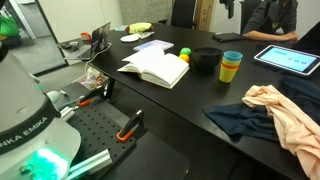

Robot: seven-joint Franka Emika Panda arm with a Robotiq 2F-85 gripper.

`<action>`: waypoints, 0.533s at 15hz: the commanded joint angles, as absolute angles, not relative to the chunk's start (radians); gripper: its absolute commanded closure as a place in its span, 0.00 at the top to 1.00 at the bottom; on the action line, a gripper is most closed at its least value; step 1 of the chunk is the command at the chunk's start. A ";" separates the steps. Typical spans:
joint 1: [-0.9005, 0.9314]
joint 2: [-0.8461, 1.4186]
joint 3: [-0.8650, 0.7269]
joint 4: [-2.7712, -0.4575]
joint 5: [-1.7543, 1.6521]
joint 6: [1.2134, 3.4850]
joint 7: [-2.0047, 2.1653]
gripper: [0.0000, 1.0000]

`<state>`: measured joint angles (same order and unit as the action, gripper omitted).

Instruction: Unstack the four cups.

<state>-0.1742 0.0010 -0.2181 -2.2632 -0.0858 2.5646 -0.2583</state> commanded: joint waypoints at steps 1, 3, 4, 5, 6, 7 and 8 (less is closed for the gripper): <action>-0.187 0.225 -0.189 -2.097 0.065 2.671 -0.306 1.00; -0.211 0.316 -0.148 -2.018 0.156 2.695 -0.280 1.00; -0.222 0.356 -0.128 -1.982 0.186 2.705 -0.274 1.00; -0.234 0.391 -0.111 -1.950 0.201 2.713 -0.273 1.00; -0.246 0.428 -0.094 -1.921 0.210 2.736 -0.282 1.00; -0.252 0.460 -0.085 -1.892 0.207 2.747 -0.273 1.00; -0.259 0.492 -0.076 -1.863 0.199 2.756 -0.268 1.00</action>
<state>-0.2228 0.3916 -0.1153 -1.9754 0.1851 2.7198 -0.2776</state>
